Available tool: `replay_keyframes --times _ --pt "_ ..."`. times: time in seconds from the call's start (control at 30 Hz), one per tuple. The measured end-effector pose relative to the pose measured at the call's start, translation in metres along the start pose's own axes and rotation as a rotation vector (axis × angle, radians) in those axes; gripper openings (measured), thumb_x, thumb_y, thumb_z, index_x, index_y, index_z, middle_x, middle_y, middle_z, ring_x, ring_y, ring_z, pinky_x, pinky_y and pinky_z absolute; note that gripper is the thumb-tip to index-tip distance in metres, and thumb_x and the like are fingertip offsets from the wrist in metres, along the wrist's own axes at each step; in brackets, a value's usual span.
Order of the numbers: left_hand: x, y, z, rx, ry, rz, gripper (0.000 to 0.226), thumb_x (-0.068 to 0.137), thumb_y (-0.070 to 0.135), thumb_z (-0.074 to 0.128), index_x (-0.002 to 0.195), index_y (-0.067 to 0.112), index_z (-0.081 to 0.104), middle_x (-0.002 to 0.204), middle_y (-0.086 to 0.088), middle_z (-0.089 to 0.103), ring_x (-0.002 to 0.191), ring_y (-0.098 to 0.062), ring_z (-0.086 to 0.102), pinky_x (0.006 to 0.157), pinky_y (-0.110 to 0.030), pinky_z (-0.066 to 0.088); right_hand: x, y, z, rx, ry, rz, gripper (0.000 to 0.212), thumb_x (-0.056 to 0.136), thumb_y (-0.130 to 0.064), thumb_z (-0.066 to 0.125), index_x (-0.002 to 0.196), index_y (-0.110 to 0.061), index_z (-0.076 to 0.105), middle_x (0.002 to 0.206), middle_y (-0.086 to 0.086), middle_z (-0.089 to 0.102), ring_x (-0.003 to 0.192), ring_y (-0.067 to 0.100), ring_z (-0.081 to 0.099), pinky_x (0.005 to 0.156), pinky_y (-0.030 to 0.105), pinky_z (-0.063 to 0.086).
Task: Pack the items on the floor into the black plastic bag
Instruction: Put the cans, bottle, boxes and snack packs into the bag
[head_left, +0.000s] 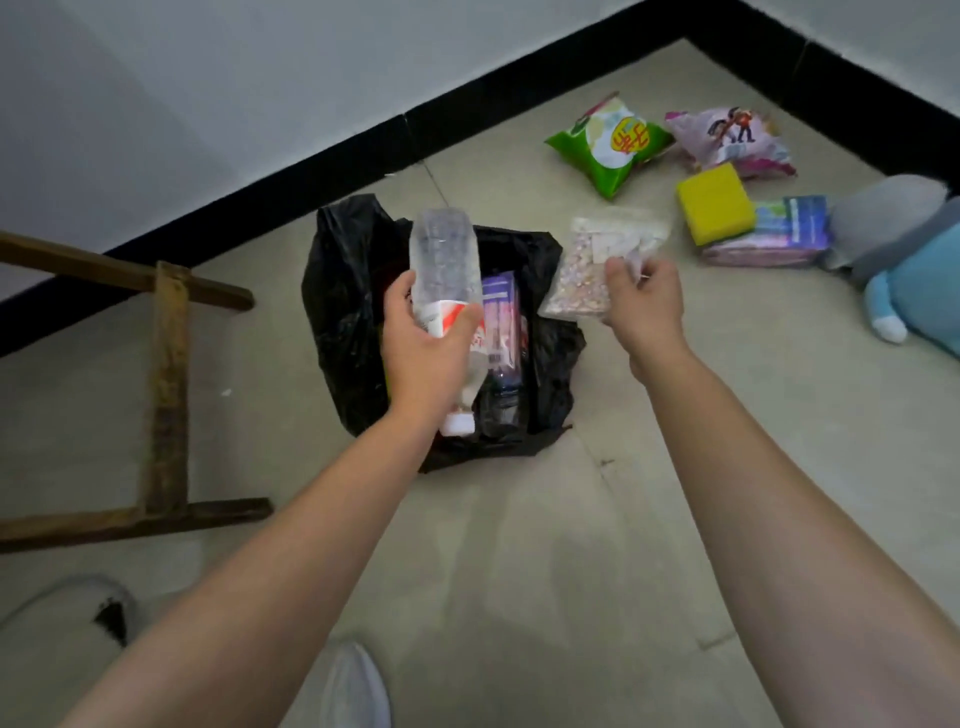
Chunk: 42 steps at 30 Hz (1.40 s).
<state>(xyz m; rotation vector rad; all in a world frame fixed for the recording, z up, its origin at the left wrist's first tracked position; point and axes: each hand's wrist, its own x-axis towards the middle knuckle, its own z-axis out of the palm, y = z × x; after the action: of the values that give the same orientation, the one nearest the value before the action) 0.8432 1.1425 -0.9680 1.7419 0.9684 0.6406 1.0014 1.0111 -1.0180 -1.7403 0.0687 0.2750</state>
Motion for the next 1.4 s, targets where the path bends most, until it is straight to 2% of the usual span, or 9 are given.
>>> replay_keyframes --times 0.2,0.37,0.47,0.57,0.77,0.87,1.0,1.13,1.4 --pt "0.005 -0.026 -0.030 -0.012 0.285 -0.155 0.069 0.080 0.032 0.075 0.140 0.030 0.039 0.128 0.000 0.058 0.110 -0.020 0.061 0.096 -0.042 0.052 -0.034 -0.018 0.042 -0.067 -0.174 -0.160 0.023 0.095 -0.036 0.060 0.105 -0.018 0.050 0.089 -0.007 0.055 0.085 0.012 0.054 0.076 0.027 0.043" --pt "0.009 -0.048 -0.045 0.030 0.157 -0.350 0.062 0.095 0.025 0.056 0.150 0.021 0.027 0.137 -0.003 0.048 0.131 -0.025 0.045 0.104 -0.028 0.036 -0.060 -0.009 0.059 -0.412 -0.500 -0.195 0.045 0.094 -0.040 0.061 0.132 -0.016 0.054 0.113 -0.003 0.061 0.102 0.013 0.059 0.093 0.031 0.049" --pt "0.014 -0.061 -0.048 0.156 0.125 -0.286 0.062 0.095 0.016 0.053 0.151 0.016 0.026 0.150 -0.008 0.040 0.138 -0.027 0.038 0.114 -0.037 0.032 -0.067 -0.008 0.061 -0.442 -0.467 -0.226 0.047 0.096 -0.038 0.059 0.136 -0.015 0.052 0.110 -0.002 0.063 0.097 0.013 0.060 0.092 0.031 0.049" --pt "0.019 -0.065 -0.053 0.287 0.090 -0.288 0.060 0.099 0.017 0.049 0.152 0.014 0.023 0.153 -0.012 0.036 0.139 -0.031 0.036 0.114 -0.039 0.031 -0.068 -0.006 0.061 -0.391 -0.478 -0.210 0.044 0.098 -0.036 0.056 0.137 -0.016 0.055 0.084 -0.008 0.061 0.077 0.005 0.058 0.083 0.030 0.050" --pt "0.032 -0.054 -0.056 0.583 -0.148 0.095 0.059 0.101 0.029 0.045 0.154 0.020 0.021 0.149 -0.011 0.036 0.134 -0.030 0.040 0.105 -0.041 0.037 -0.064 0.000 0.072 -0.577 -0.512 -0.300 0.050 0.097 -0.039 0.056 0.141 -0.015 0.053 0.100 0.007 0.070 0.099 0.022 0.063 0.090 0.034 0.049" --pt "0.040 -0.042 -0.041 0.707 -0.186 0.263 0.060 0.101 0.039 0.040 0.154 0.020 0.019 0.163 -0.008 0.013 0.150 -0.027 0.008 0.120 -0.046 0.014 -0.056 -0.002 0.070 -0.604 -0.458 -0.305 0.061 0.090 -0.050 0.060 0.140 -0.016 0.052 0.099 0.003 0.068 0.101 0.022 0.063 0.089 0.038 0.051" --pt "0.044 -0.039 -0.014 0.773 -0.285 0.407 0.057 0.102 0.044 0.031 0.154 0.022 0.021 0.164 -0.008 0.008 0.151 -0.024 0.002 0.122 -0.047 0.006 -0.042 0.005 0.041 -0.575 -0.322 -0.269 0.048 0.095 -0.047 0.054 0.133 -0.018 0.057 0.097 -0.002 0.064 0.097 0.019 0.062 0.087 0.032 0.048" --pt "0.044 -0.057 0.013 0.881 -0.448 0.391 0.056 0.103 0.046 0.022 0.156 0.029 0.013 0.165 -0.006 0.002 0.151 -0.024 -0.004 0.121 -0.050 0.002 -0.026 0.026 -0.007 -0.643 -0.206 -0.218 0.041 0.095 -0.041 0.056 0.129 -0.019 0.061 0.122 0.009 0.060 0.101 0.022 0.065 0.091 0.028 0.044" --pt "0.064 -0.060 0.033 0.882 -0.426 0.312 0.056 0.103 0.049 0.018 0.156 0.031 0.014 0.165 -0.003 0.006 0.151 -0.022 0.000 0.121 -0.046 0.003 -0.017 0.054 -0.063 -0.666 -0.128 -0.047 0.043 0.096 -0.041 0.054 0.132 -0.019 0.058 0.129 0.008 0.058 0.099 0.019 0.062 0.092 0.028 0.042"
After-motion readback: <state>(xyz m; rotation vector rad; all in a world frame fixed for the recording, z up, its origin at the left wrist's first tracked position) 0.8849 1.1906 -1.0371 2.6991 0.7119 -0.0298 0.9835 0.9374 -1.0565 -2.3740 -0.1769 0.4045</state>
